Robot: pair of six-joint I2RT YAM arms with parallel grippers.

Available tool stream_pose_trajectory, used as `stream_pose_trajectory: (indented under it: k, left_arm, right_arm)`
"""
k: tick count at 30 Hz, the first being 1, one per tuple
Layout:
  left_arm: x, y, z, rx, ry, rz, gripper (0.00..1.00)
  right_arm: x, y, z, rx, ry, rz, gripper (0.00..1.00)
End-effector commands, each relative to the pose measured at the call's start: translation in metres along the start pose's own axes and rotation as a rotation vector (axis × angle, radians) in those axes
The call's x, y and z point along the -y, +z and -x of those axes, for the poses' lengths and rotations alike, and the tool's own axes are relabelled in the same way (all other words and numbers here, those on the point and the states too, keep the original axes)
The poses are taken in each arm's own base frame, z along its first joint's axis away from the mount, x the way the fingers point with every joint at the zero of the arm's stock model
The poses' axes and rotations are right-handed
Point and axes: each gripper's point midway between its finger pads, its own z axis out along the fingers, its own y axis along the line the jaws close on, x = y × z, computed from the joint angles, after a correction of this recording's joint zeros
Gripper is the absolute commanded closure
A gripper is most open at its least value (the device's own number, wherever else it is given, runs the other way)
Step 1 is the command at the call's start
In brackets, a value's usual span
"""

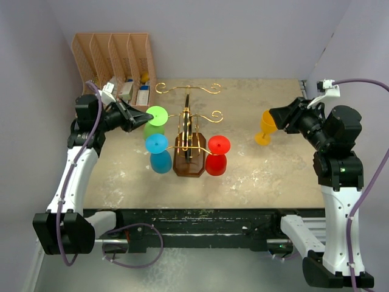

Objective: Take the wine glass off the wine glass rack

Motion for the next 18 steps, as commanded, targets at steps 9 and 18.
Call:
stream_pose_trajectory:
  k: [9, 18]
  left_arm:
    - [0.047, 0.003, 0.018, 0.017, 0.081, -0.236, 1.00]
    - [0.074, 0.007, 0.038, 0.024, 0.174, -0.313, 1.00]
  right_arm:
    - [-0.006, -0.002, 0.010, 0.042, -0.016, 0.026, 0.58]
    - [-0.013, -0.006, 0.015, 0.050, -0.031, 0.051, 0.58]
